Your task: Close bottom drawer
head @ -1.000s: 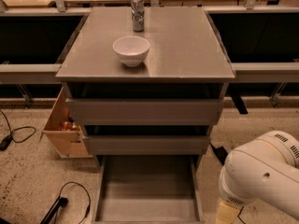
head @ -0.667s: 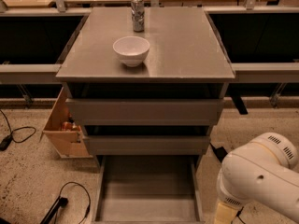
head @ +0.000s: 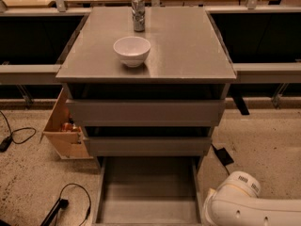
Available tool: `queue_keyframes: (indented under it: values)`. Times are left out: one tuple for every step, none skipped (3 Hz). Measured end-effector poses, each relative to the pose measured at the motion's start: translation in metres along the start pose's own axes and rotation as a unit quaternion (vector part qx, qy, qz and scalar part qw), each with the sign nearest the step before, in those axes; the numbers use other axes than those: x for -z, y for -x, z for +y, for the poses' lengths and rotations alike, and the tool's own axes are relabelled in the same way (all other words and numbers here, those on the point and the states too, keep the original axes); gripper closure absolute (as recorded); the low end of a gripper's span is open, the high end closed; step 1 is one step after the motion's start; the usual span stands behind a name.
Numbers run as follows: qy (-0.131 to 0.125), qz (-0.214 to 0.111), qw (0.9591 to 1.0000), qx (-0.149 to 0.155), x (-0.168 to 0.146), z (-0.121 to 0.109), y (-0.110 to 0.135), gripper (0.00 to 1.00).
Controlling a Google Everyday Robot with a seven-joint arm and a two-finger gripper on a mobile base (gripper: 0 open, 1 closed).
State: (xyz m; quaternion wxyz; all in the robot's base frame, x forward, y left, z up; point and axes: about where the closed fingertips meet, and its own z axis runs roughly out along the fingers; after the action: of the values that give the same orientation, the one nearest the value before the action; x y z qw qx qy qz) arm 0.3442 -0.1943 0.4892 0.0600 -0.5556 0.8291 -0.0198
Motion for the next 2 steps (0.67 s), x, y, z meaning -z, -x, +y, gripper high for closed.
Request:
queue_keyframes:
  values:
    - [0.015, -0.023, 0.9996, -0.013, -0.047, 0.022, 0.001, 0.0]
    - [0.024, -0.037, 0.9985, -0.032, -0.09, 0.039, 0.004, 0.0]
